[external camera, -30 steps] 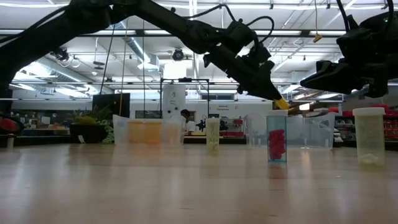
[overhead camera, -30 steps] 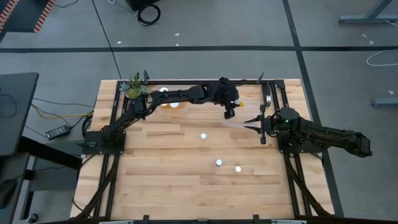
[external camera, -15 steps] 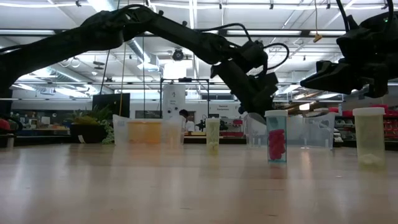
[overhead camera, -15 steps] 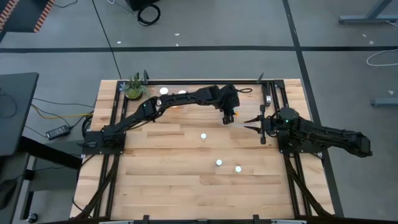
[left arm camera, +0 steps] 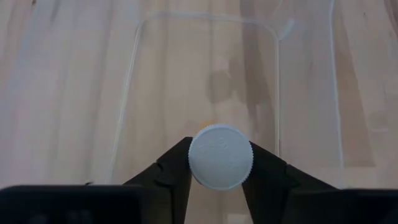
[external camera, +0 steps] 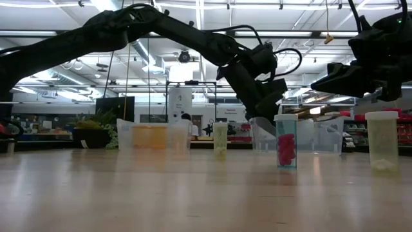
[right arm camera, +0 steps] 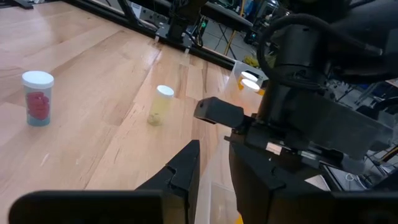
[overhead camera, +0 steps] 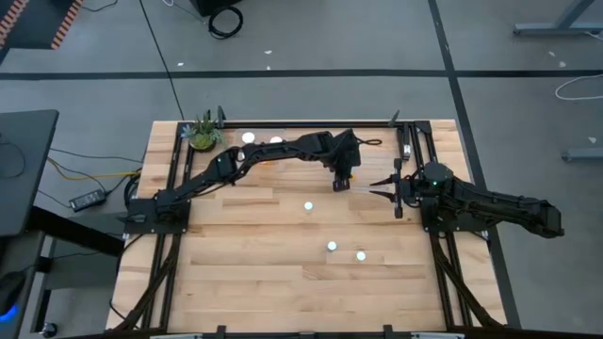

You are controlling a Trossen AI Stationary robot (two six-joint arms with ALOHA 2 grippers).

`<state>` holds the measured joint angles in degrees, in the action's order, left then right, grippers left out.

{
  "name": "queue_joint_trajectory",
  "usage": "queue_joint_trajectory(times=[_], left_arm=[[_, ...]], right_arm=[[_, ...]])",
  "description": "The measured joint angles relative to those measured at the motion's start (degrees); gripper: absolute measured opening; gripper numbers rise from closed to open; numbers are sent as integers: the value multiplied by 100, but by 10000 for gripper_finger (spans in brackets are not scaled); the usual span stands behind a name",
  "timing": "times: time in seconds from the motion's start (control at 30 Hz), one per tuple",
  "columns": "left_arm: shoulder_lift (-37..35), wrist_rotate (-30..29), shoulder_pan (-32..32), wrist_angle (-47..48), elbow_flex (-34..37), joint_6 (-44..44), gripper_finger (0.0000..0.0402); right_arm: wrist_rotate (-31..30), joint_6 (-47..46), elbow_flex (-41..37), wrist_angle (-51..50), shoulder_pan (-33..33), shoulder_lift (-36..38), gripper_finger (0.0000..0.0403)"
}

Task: Pick and place medicine bottles into bin by pill shape (circle, oval)
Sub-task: Put the small orange pill bottle into the right transparent bin, then put the small yellow pill bottle into the right transparent bin

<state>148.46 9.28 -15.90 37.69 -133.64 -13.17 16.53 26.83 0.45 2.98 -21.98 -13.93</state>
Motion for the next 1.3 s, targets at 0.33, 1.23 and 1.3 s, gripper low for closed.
queue_joint_trajectory(times=[0.33, 1.23, 1.3], left_arm=[[-7, -2, 4, -49, 0, -14, 189], [-1117, 110, 1129, 2342, 0, -1067, 215], [-1117, 18, 1289, 2569, 0, -1118, 210]], right_arm=[[0, 0, 0, 0, 0, 0, 93], [-2, 1, 2, 0, 0, -2, 93], [0, 0, 0, 2, 0, -2, 93]])
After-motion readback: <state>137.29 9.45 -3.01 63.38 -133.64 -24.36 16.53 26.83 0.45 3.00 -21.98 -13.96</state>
